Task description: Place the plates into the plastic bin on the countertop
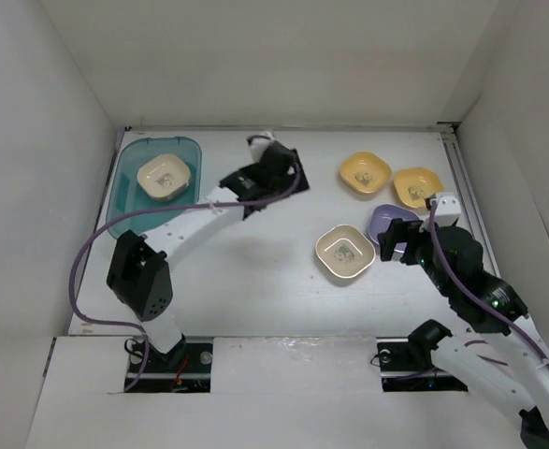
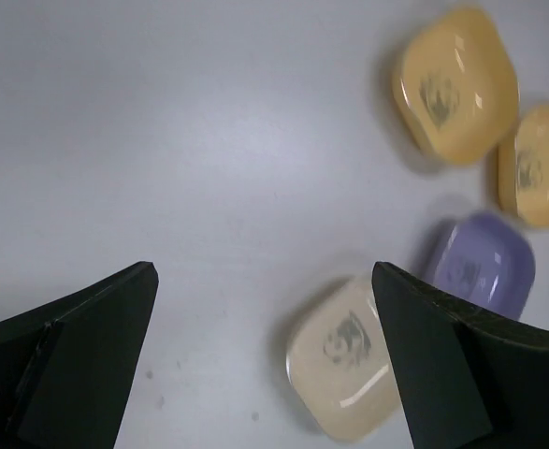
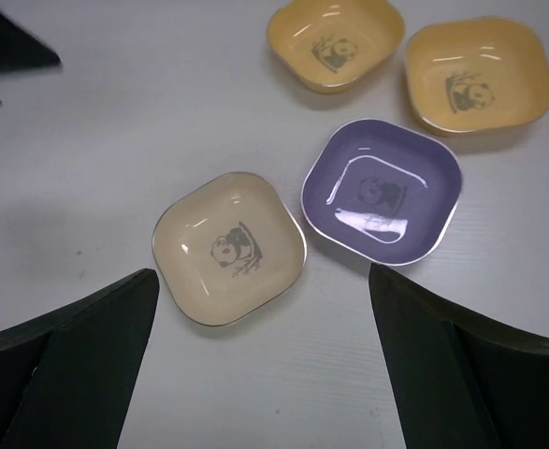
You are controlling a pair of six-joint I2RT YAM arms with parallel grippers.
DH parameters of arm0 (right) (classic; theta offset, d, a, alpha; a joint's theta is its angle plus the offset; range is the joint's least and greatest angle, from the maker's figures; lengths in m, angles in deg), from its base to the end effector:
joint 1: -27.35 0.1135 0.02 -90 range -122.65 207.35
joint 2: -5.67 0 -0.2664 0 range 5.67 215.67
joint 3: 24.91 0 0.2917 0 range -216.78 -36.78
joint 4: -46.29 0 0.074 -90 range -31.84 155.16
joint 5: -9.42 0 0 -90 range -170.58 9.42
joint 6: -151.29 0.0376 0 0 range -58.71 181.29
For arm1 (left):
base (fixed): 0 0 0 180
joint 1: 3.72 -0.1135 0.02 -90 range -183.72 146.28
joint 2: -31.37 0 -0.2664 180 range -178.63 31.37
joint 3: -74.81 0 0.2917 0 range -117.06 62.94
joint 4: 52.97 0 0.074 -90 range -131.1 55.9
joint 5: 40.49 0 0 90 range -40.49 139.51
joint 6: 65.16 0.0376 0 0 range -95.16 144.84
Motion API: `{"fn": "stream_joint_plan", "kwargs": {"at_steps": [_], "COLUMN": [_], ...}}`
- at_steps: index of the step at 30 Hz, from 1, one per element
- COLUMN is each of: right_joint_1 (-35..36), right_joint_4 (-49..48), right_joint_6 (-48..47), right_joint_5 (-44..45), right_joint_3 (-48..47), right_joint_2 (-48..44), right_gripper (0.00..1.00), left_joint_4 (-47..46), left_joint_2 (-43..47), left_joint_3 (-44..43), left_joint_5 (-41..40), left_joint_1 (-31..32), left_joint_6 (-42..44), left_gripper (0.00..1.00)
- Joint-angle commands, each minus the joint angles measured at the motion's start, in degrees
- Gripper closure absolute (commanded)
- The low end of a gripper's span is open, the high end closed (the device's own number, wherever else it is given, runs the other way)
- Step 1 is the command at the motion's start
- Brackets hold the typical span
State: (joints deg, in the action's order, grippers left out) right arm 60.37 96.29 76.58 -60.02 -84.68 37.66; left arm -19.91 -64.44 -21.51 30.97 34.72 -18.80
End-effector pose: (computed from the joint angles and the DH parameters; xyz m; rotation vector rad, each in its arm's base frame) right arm 0.1357 0.0724 0.3493 -0.0649 1.9374 0.2105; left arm 0.3451 -0.2586 0.3221 -0.2882 2.1286 -0.5065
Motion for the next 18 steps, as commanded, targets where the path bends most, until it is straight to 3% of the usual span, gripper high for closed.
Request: {"fn": "stream_joint_plan", "kwargs": {"at_steps": [1,4,6,12,15,18], "right_joint_1": [-0.32,-0.32,-0.32,-0.32,-0.32,-0.32], "right_joint_4": [4.92,6.07,6.08,4.94,4.94,4.94], "right_joint_6": [2.99,2.99,2.99,1.94,1.94,1.94], "right_joint_5": [8.79,9.41,8.89,5.55,5.02,4.49], "right_joint_3": [-6.41,-8.35,-8.97,-8.44,-7.82,-7.82], "right_joint_2": [-2.28,-2.81,-3.94,-5.18,-6.23,-6.76], "right_gripper": [0.00,0.00,0.00,0.00,0.00,0.00], "left_joint_4": [5.07,5.80,2.73,0.36,-2.82,-2.30], "left_joint_2": [-1.48,-2.80,-4.38,-12.11,-14.31,-16.24], "left_joint_3": [2.35,5.16,8.23,7.79,10.44,11.76], "left_joint_5": [-3.95,-3.95,-3.95,-2.12,-0.70,-2.10], "left_joint_1": [7.42,14.11,17.97,20.01,20.01,20.01], "left_joint_6": [-4.86,-13.01,-14.11,-13.67,-14.36,-16.39], "left_gripper": [0.00,0.00,0.00,0.12,0.12,0.27]}}
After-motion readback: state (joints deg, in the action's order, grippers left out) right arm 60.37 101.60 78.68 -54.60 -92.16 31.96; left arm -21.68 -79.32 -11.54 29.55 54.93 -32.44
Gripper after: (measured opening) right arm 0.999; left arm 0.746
